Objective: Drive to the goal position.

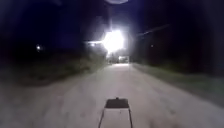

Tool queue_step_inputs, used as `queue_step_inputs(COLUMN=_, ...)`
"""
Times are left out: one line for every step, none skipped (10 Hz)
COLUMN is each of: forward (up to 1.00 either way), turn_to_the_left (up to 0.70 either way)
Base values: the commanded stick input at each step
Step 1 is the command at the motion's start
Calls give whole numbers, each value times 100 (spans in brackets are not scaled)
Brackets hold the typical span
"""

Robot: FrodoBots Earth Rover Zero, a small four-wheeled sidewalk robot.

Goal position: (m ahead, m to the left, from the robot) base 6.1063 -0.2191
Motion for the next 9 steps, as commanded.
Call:
queue_step_inputs(forward=100, turn_to_the_left=0)
queue_step_inputs(forward=100, turn_to_the_left=0)
queue_step_inputs(forward=100, turn_to_the_left=0)
queue_step_inputs(forward=100, turn_to_the_left=0)
queue_step_inputs(forward=100, turn_to_the_left=0)
queue_step_inputs(forward=100, turn_to_the_left=0)
queue_step_inputs(forward=100, turn_to_the_left=0)
queue_step_inputs(forward=100, turn_to_the_left=0)
queue_step_inputs(forward=100, turn_to_the_left=0)
